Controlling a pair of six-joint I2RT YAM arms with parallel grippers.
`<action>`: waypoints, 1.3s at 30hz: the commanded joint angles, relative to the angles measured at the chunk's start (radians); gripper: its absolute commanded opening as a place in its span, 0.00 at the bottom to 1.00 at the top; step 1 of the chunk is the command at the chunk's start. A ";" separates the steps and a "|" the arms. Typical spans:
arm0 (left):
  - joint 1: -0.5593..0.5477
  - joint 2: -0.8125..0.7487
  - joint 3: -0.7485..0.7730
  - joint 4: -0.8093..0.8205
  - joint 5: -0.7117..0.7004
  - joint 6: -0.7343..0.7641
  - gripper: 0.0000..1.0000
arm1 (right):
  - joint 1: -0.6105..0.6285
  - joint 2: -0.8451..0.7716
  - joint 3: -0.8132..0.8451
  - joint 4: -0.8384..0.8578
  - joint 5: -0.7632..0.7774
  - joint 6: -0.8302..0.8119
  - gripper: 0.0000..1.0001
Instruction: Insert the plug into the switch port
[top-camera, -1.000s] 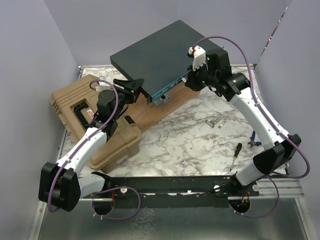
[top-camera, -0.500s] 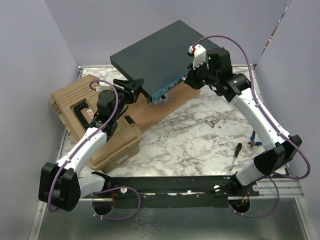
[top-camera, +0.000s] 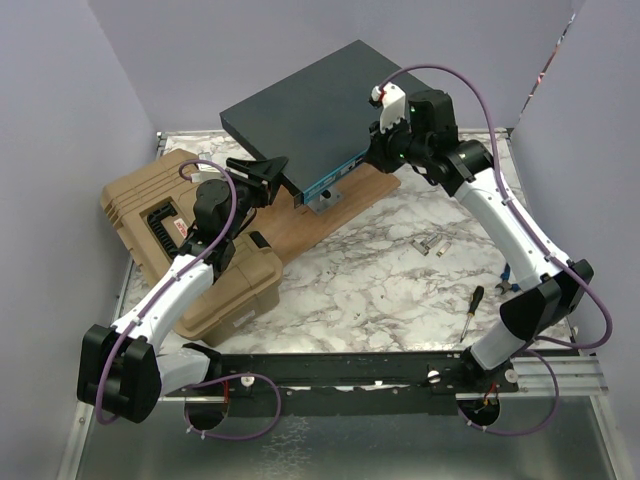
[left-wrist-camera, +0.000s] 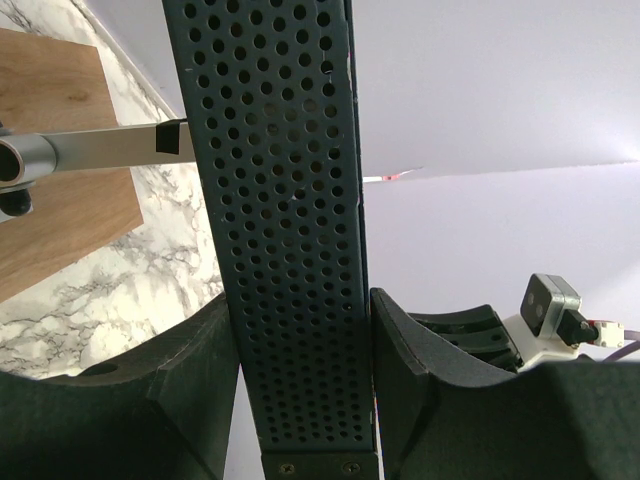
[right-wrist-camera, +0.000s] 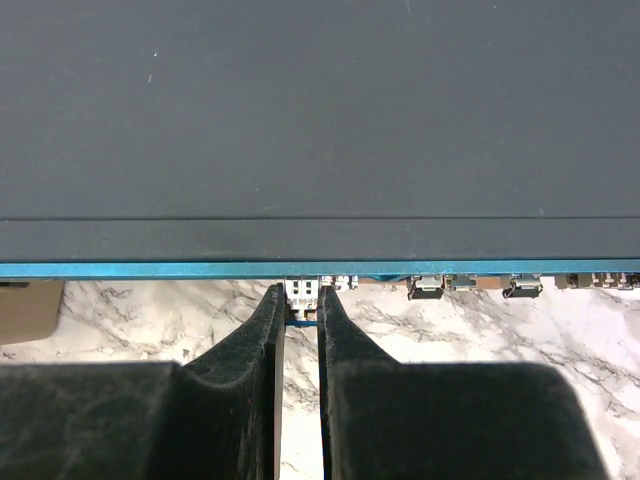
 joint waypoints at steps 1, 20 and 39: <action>-0.011 -0.015 -0.022 0.002 0.036 0.001 0.03 | 0.003 -0.006 0.000 0.185 -0.031 0.043 0.08; -0.011 -0.023 -0.025 0.000 0.019 -0.012 0.03 | -0.004 -0.193 -0.244 0.213 0.103 0.077 0.19; -0.011 -0.015 -0.012 0.000 0.018 -0.011 0.03 | -0.004 -0.127 -0.236 0.216 0.036 0.096 0.01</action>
